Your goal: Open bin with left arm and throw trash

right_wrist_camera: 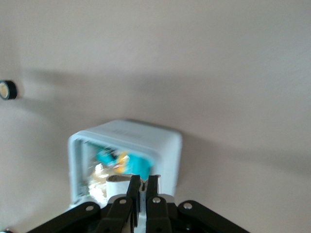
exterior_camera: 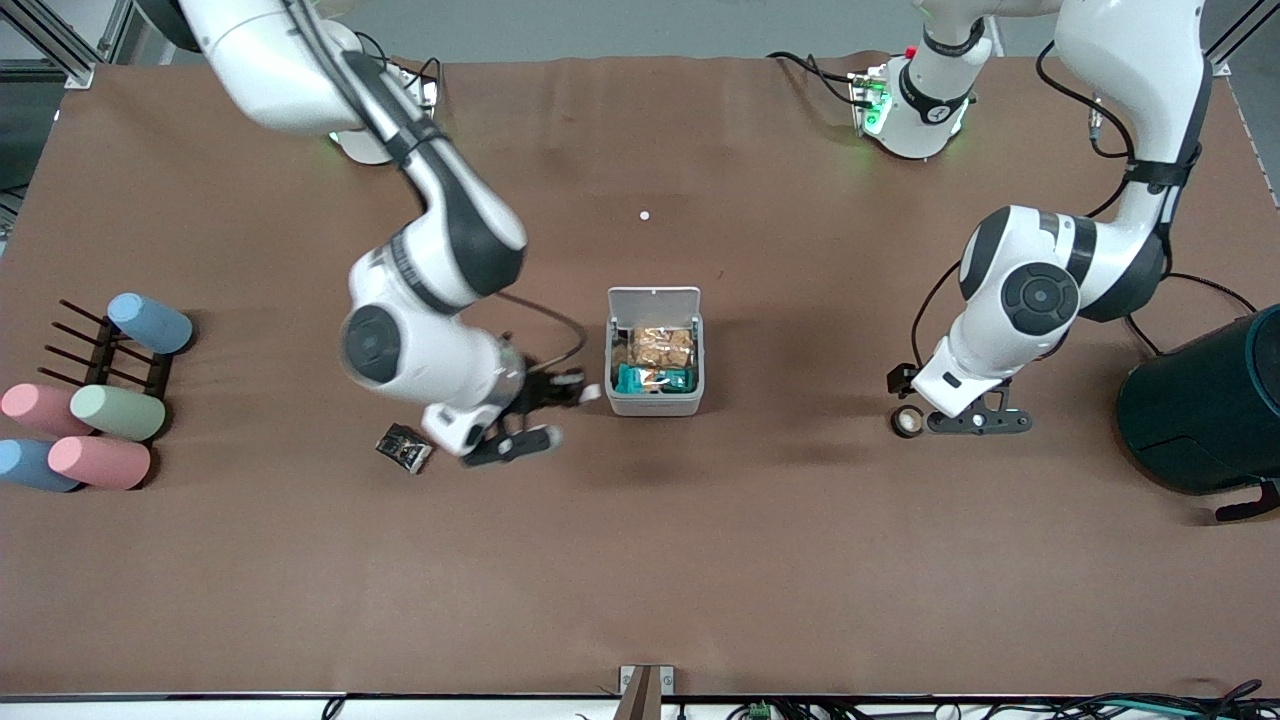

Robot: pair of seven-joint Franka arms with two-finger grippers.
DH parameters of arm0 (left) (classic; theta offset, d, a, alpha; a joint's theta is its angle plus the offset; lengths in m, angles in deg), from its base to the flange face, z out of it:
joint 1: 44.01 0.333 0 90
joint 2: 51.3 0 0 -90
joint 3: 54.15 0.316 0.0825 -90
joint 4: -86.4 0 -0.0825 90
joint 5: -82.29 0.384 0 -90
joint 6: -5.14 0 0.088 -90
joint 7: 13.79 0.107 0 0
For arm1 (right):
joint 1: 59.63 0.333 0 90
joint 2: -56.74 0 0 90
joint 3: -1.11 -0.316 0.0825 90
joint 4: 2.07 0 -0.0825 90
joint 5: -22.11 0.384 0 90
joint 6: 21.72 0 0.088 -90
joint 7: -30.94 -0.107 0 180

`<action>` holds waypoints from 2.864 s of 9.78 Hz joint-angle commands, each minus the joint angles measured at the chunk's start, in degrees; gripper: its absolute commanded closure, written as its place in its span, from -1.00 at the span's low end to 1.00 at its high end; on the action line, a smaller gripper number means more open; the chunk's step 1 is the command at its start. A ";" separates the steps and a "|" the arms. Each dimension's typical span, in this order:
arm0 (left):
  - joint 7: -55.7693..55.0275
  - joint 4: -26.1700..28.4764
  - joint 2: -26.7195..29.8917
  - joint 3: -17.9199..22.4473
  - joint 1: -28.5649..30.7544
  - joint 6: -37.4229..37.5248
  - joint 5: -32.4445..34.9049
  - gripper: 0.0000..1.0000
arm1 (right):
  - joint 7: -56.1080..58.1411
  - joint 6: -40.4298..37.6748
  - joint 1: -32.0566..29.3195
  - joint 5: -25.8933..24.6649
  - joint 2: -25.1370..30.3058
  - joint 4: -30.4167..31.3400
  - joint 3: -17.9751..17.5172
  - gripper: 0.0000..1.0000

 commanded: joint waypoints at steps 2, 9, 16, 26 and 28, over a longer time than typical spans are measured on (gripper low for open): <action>3.46 2.27 -3.17 -0.57 3.27 -8.41 0.83 -1.00 | -7.17 6.20 6.49 -1.34 0.13 2.28 1.28 0.98; 2.24 -7.48 -11.96 -1.88 2.66 -7.90 -1.45 -0.99 | -5.79 3.85 2.76 -2.14 1.69 2.28 2.15 -0.35; 3.64 -7.67 -14.78 -2.06 3.09 -7.28 -3.74 -0.99 | 39.28 -1.56 -11.69 -30.05 -0.66 3.85 2.69 -0.36; 3.64 -7.76 -14.69 -2.24 3.71 -3.24 -4.18 0.45 | 59.00 21.85 -20.56 -30.53 -2.33 22.13 2.60 -0.99; 2.94 -7.93 -13.99 -2.94 3.36 -2.10 -4.36 0.80 | 59.00 22.03 -20.13 -30.18 -2.59 23.45 2.33 -0.91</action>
